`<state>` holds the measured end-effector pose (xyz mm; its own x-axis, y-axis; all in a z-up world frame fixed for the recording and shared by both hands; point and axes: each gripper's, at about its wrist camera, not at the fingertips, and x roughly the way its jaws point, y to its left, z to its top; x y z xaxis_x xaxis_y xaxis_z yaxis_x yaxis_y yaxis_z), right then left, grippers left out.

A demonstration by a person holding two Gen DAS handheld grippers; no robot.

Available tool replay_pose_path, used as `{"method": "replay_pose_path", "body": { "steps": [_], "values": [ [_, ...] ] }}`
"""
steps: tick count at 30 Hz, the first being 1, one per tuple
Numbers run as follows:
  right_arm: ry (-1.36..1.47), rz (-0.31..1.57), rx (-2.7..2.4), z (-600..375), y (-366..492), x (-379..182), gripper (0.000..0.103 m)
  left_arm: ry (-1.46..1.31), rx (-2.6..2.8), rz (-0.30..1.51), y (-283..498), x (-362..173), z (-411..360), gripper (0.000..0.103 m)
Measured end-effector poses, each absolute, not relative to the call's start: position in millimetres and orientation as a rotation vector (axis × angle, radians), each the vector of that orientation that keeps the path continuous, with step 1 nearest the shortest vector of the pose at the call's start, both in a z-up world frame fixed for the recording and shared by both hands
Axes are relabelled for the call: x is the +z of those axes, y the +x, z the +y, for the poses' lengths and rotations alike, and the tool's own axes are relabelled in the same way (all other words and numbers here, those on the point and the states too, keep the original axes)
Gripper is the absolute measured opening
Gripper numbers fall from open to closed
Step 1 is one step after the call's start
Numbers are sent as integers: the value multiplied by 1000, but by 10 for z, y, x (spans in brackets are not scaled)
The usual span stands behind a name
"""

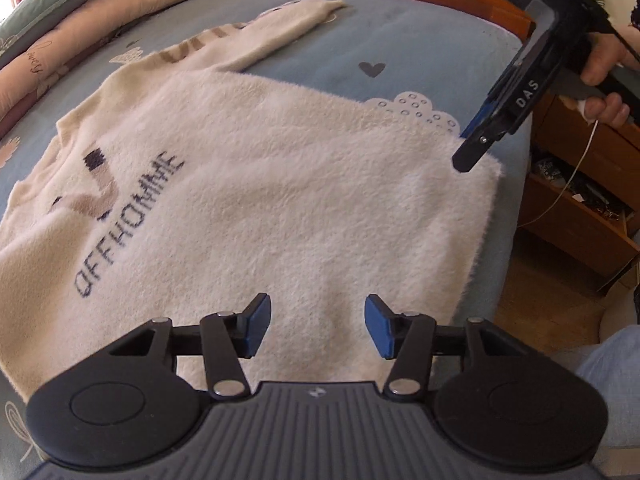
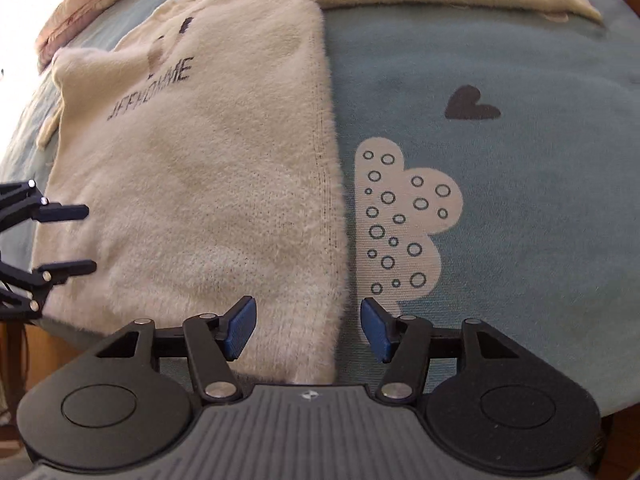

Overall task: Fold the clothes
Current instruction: 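Smooth the sweater body with the left gripper while the right gripper hovers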

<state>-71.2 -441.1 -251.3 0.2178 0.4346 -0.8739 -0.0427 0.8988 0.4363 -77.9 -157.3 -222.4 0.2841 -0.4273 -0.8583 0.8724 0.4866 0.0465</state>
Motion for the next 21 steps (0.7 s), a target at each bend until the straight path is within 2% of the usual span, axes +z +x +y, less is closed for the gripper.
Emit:
{"method": "replay_pose_path", "body": {
  "steps": [5,9,12,16,21],
  "values": [
    [677,1285,431,-4522,-665,-2511,63,596,-1055,883,-933,-2273,-1919,53],
    [725,1150,485,-4573,-649,-2186,63,607,-1120,960,-998,-2439,-2104,57],
    [678,1105,422,-4650,-611,-2051,64,601,-1177,1065,-1018,-2582,-2282,58],
    [526,1112,368,-4636,-581,-1990,64,524,-1252,1033,-1039,-2423,-2361,61],
    [268,1138,419,-4281,-601,-2077,64,552,-1046,969,-840,-2309,-2064,61]
  ]
}}
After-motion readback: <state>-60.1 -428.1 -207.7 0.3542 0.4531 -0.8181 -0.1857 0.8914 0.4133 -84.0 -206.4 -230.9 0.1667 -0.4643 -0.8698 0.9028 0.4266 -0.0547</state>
